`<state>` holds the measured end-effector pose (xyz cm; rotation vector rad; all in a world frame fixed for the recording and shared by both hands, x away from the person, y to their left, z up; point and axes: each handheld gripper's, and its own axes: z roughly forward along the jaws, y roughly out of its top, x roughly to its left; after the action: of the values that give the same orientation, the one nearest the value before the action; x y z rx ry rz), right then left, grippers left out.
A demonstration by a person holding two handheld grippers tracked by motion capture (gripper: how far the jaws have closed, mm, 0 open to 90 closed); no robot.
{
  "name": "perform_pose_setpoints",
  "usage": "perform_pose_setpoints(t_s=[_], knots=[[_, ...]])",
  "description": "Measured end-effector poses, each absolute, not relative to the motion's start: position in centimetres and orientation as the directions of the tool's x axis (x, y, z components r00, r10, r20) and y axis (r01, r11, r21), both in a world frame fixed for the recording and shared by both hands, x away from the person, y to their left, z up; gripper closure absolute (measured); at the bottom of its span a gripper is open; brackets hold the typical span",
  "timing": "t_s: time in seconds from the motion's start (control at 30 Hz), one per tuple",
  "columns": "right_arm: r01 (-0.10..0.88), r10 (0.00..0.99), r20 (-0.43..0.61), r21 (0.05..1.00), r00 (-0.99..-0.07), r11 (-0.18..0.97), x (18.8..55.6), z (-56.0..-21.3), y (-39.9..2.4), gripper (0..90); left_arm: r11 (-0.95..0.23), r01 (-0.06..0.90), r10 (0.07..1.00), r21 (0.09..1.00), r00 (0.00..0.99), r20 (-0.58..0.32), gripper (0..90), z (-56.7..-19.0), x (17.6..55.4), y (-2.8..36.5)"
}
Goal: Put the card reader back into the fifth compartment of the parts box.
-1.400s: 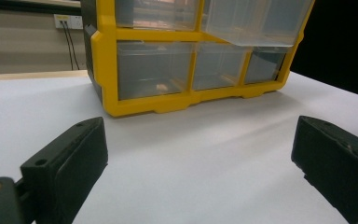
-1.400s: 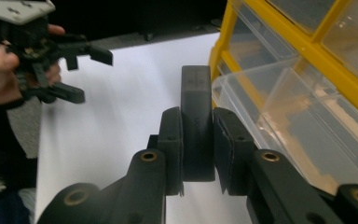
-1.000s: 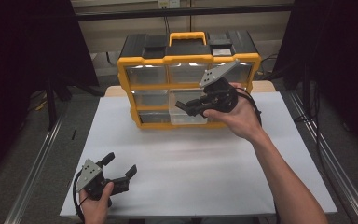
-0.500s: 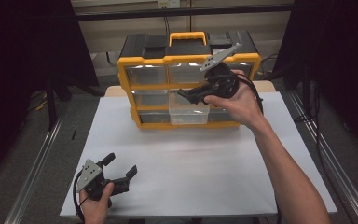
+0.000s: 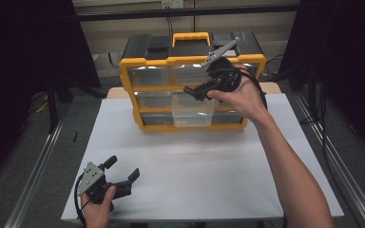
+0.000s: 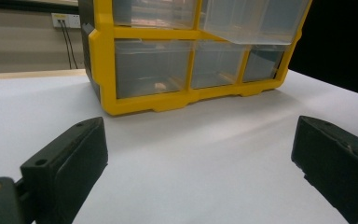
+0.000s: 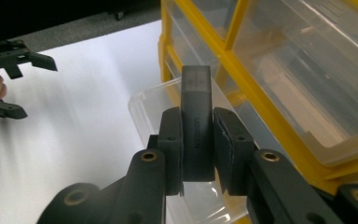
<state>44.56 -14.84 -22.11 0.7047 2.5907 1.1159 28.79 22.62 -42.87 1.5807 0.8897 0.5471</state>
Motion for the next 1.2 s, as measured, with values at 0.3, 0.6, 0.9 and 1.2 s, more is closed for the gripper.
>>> perform_pose_setpoints(t_s=[0.3,0.6,0.9,1.2], knots=[[0.368,0.527,-0.015,0.699,-0.849,0.613,45.8,-22.3,-14.6,73.6,-0.034,0.242,0.791,0.970,0.600,-0.122,3.7,-42.9,28.8,22.6],[0.389,0.522,-0.009,0.657,-0.853,0.646,46.2,-23.0,-14.3,73.6,-0.025,0.244,0.791,0.970,0.598,-0.130,3.6,-42.9,28.8,22.7],[0.400,0.507,-0.002,0.613,-0.862,0.682,46.2,-23.7,-13.9,73.6,-0.022,0.244,0.789,0.969,0.600,-0.133,3.7,-42.9,28.8,22.6],[0.424,0.517,0.006,0.581,-0.856,0.694,46.7,-24.8,-13.9,73.6,-0.023,0.242,0.791,0.970,0.598,-0.130,3.5,-42.9,28.9,22.6]])
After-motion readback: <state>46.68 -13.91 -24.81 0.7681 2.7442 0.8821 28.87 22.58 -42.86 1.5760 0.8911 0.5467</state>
